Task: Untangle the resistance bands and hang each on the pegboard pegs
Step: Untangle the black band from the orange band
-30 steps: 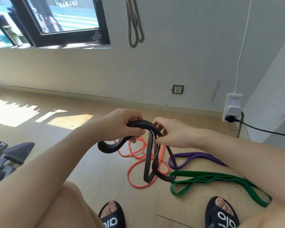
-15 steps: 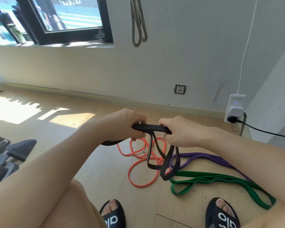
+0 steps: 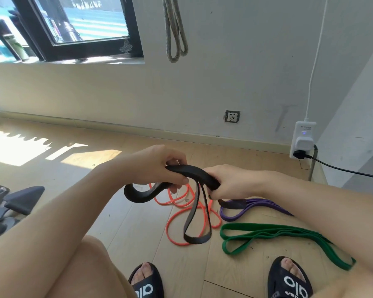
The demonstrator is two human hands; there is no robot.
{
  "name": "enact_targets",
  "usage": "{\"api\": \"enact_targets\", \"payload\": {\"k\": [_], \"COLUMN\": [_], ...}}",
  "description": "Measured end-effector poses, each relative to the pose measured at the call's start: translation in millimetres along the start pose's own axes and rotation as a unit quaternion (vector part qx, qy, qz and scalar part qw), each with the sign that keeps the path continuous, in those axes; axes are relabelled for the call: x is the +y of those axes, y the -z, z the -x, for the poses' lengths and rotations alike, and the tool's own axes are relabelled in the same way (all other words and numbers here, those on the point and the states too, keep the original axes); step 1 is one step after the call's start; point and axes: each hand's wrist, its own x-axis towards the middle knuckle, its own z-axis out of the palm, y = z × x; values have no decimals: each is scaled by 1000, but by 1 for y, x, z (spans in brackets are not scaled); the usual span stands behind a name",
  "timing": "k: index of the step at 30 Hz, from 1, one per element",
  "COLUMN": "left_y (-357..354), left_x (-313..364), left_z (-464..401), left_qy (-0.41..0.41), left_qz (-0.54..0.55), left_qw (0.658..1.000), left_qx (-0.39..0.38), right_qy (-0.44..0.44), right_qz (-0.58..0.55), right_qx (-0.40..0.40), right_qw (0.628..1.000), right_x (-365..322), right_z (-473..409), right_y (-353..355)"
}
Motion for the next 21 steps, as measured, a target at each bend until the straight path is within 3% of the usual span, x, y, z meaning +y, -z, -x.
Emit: {"api": "enact_targets", "payload": {"k": [13,21], "left_y": [0,5], "left_x": [-1,-8], "left_z": [2,3], "left_qy": [-1,12], "left_qz": [68,61], "left_qw": [997,998], "left_qx": [-27,-15], "right_qy": [49,74], "right_qz": [-140,-156], "right_qx": [-40,11], "right_qw": [988,985], "right_x": [-11,-14], "right_z": [-1,-3], "right_y": [-4,-7]}}
